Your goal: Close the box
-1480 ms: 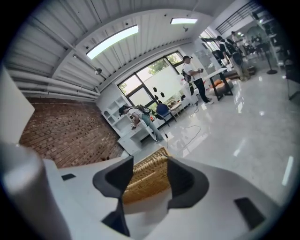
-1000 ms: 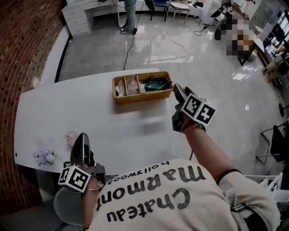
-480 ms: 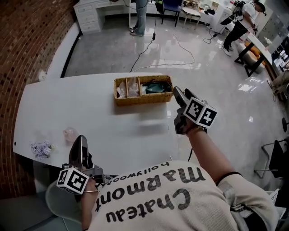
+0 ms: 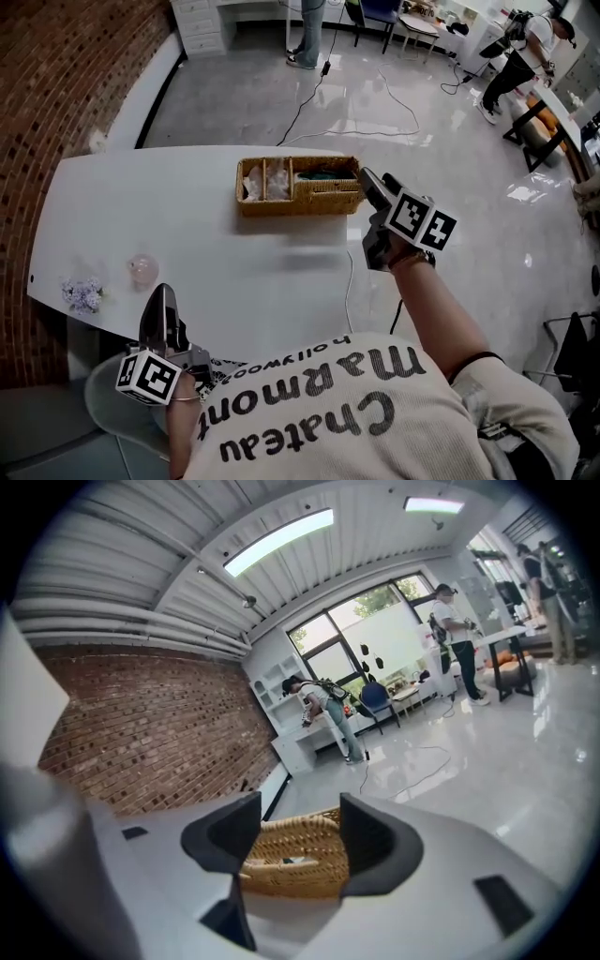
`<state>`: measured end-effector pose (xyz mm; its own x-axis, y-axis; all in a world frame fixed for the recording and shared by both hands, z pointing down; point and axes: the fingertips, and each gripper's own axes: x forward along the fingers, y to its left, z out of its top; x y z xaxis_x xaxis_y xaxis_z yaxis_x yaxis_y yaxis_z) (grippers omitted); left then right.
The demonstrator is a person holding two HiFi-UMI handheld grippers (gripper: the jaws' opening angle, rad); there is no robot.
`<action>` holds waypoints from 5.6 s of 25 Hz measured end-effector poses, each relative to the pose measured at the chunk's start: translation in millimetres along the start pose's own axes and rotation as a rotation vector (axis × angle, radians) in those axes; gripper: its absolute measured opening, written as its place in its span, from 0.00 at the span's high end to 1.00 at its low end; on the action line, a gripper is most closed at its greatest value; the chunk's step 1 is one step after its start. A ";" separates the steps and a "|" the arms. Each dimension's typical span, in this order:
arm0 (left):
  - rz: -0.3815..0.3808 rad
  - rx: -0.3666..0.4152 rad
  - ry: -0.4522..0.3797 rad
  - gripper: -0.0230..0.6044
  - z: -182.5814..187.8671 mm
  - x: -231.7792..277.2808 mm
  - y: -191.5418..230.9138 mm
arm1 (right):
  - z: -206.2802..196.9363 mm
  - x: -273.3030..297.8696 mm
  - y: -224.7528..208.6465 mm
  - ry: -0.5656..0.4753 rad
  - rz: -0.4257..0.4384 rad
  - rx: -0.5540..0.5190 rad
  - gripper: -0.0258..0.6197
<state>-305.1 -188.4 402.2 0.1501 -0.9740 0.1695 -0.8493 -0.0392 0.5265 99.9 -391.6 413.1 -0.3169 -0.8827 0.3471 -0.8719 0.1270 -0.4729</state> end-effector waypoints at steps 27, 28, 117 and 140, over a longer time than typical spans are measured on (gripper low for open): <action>0.104 0.015 0.008 0.96 -2.3 -15.6 -2.7 | 27.2 49.0 -11.6 0.058 0.311 0.195 0.62; 0.106 0.015 0.010 0.96 -3.4 -15.8 -2.7 | 27.1 50.9 -12.4 0.061 0.312 0.200 0.62; -0.130 0.050 0.206 0.96 -35.8 -14.6 21.2 | -85.5 -24.0 -6.1 -0.001 0.089 0.337 0.75; -0.322 0.118 0.050 0.96 -43.9 -33.3 -181.1 | -25.2 -166.7 64.3 -0.122 0.346 0.154 0.97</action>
<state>-134.0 -139.1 337.8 0.4418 -0.8955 0.0527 -0.8065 -0.3708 0.4604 87.2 -224.9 345.2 -0.5275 -0.8480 0.0518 -0.6523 0.3653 -0.6641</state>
